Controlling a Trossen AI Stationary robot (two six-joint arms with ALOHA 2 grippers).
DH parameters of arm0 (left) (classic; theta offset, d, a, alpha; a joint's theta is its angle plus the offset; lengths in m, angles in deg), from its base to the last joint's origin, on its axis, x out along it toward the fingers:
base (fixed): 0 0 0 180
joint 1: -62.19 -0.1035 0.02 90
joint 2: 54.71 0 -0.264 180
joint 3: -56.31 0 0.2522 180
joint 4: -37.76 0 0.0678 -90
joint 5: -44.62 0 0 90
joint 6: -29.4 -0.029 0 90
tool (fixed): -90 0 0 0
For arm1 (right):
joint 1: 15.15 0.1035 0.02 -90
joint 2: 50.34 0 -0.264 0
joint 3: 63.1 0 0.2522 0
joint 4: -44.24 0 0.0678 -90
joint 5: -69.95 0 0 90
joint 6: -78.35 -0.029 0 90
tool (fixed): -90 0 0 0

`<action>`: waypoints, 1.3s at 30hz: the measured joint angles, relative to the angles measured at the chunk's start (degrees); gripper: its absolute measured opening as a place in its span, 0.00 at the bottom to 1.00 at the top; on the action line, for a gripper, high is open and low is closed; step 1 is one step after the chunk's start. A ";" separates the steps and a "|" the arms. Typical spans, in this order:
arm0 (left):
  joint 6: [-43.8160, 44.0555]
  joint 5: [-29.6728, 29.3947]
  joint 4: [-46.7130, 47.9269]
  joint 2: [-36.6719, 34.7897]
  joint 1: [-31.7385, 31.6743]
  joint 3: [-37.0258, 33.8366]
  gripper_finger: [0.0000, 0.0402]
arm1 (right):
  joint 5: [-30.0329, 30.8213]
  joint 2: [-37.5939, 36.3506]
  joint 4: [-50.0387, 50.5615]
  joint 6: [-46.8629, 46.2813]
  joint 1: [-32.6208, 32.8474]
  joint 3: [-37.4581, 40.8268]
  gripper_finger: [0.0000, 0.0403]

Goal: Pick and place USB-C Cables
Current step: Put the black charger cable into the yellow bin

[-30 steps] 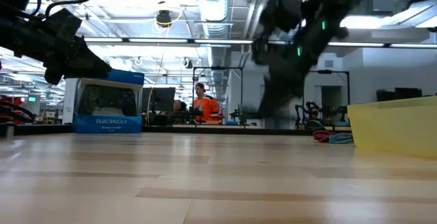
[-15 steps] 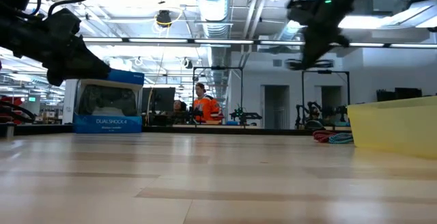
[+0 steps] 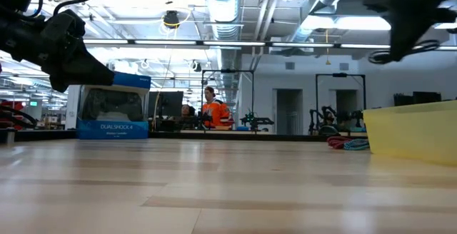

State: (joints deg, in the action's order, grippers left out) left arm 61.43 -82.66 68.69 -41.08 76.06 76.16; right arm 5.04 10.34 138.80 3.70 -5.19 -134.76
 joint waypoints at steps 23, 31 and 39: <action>-1.09 0.02 0.09 0.00 0.02 0.00 0.28 | -5.88 16.51 -5.79 -37.61 24.75 6.17 0.04; -1.05 0.04 0.09 0.00 0.01 0.00 0.28 | -6.62 21.99 -9.95 -38.47 24.64 6.17 0.04; -1.01 0.04 0.11 0.00 0.02 0.00 0.28 | -7.46 26.85 -12.19 -39.91 24.34 6.17 0.04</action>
State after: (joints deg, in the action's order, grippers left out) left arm 60.43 -82.61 68.80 -41.08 76.08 76.16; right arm -2.41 37.20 126.61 -36.22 19.16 -128.59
